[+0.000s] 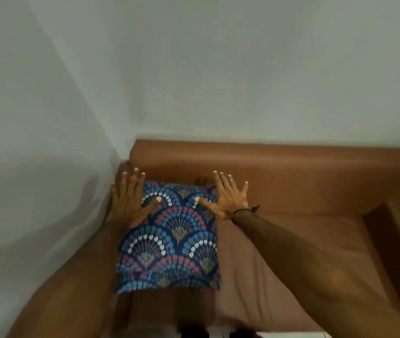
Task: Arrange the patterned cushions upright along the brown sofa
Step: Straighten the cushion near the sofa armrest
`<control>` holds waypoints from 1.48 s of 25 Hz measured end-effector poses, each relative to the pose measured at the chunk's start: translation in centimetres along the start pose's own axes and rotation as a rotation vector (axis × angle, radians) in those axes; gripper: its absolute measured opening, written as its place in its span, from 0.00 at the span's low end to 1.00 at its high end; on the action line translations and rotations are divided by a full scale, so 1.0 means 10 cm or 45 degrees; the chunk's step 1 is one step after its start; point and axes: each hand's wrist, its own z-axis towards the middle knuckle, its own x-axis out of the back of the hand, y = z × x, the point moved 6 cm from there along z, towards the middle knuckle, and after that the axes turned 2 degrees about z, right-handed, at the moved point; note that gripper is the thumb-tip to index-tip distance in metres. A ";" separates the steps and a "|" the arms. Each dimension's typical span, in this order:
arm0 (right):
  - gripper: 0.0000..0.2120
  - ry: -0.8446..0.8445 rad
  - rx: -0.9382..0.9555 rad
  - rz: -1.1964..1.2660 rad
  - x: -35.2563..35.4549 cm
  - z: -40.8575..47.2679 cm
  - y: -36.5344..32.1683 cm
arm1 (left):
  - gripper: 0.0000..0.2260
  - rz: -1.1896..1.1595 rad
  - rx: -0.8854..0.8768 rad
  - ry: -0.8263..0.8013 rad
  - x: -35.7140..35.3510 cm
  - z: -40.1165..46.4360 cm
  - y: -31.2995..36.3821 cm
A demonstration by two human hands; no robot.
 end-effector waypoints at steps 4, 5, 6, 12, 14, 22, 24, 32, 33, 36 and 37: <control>0.59 -0.350 -0.391 0.797 -0.97 0.08 0.00 | 0.52 -0.461 0.586 -0.310 -0.60 -0.25 -0.36; 0.54 -0.409 -0.482 1.136 -1.12 0.07 -0.05 | 0.54 -0.641 0.737 -0.364 -0.74 -0.30 -0.42; 0.45 -0.475 -0.545 1.383 -1.18 0.03 -0.13 | 0.57 -0.812 0.857 -0.365 -0.81 -0.32 -0.48; 0.28 -0.603 -0.601 1.719 -1.07 -0.07 0.18 | 0.41 -1.345 0.966 -0.345 -0.59 -0.26 -0.32; 0.39 -0.497 -0.623 1.763 -0.88 -0.04 0.48 | 0.45 -1.444 0.876 -0.341 -0.45 -0.16 -0.07; 0.33 -0.017 -0.546 1.846 0.34 -0.15 2.06 | 0.49 -1.536 0.268 -0.332 -0.23 0.50 1.88; 0.43 0.098 -0.578 1.813 0.50 -0.24 2.72 | 0.51 -1.508 0.210 -0.344 -0.42 0.60 2.52; 0.67 0.276 -0.655 1.673 0.13 -0.22 6.06 | 0.53 -1.334 0.098 -0.330 -2.23 0.77 5.37; 0.64 0.251 -0.663 1.659 0.04 -0.20 6.40 | 0.53 -1.331 0.087 -0.320 -2.46 0.82 5.65; 0.66 0.280 -0.672 1.675 -0.34 -0.02 7.47 | 0.52 -1.329 0.088 -0.286 -3.27 0.97 6.43; 0.67 0.313 -0.677 1.683 -0.43 0.02 7.75 | 0.52 -1.337 0.055 -0.275 -3.47 1.02 6.65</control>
